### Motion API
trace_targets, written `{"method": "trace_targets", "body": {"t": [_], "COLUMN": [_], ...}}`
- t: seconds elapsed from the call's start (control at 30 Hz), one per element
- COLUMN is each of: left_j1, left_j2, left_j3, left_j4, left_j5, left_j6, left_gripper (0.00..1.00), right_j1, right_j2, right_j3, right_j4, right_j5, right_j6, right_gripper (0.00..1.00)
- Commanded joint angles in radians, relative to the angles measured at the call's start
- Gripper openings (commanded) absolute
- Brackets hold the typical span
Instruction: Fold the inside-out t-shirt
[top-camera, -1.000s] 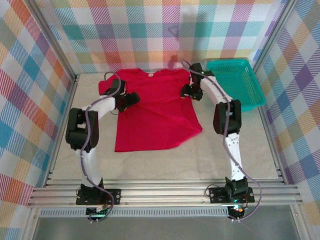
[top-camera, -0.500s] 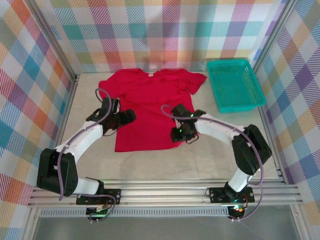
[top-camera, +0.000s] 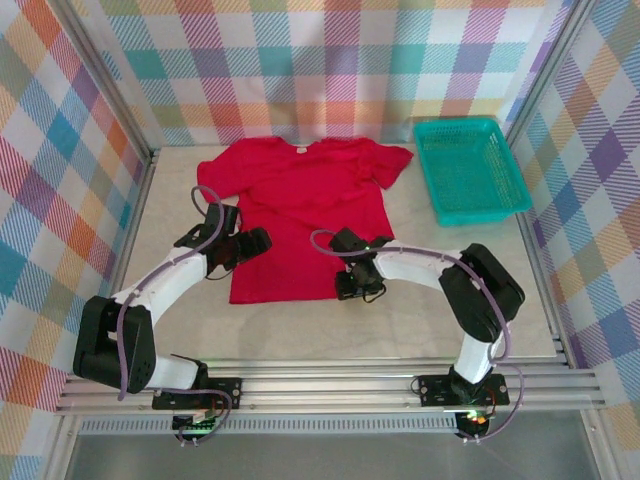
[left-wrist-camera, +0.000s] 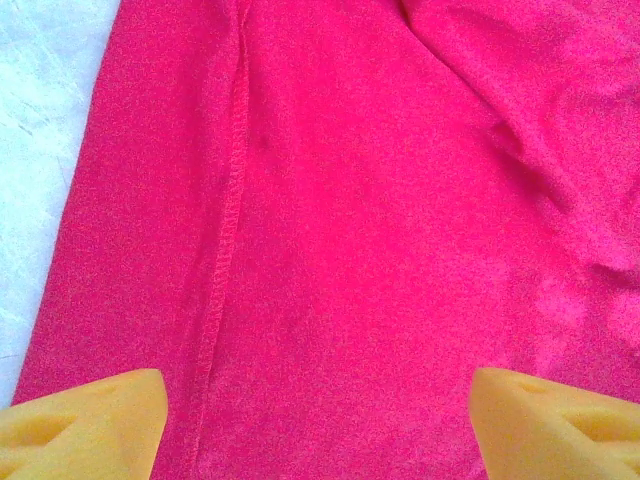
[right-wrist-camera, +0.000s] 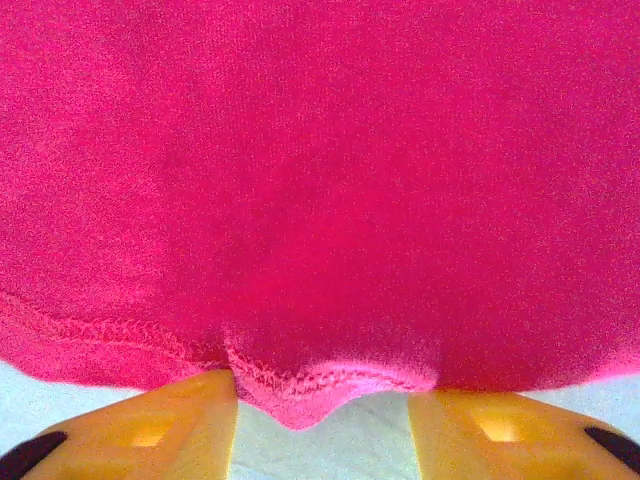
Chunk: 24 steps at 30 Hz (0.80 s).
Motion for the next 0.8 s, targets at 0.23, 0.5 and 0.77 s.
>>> {"method": "trace_targets", "body": {"t": [0.23,0.5,0.77], "left_j1": [-0.028,-0.075,-0.094], "left_j2": [-0.050,-0.048,-0.061], "left_j3": [0.032,0.075,0.076], "left_j4": [-0.036,-0.064,-0.060], "left_j5": [-0.006,0.018,0.048], "left_j6": [0.048,0.135,0.179], "left_gripper": [0.76,0.76,0.79], "right_j1": [0.007,0.005,0.004], "right_j2": [-0.042,-0.113,-0.134], "right_j3": [0.040,0.097,0.155], "right_j4": [-0.070,-0.139,-0.184], "right_j5": [0.009,0.018,-0.021], "right_j6": [0.005,-0.023,-0.029], "right_gripper": [0.02,0.00,0.00]}}
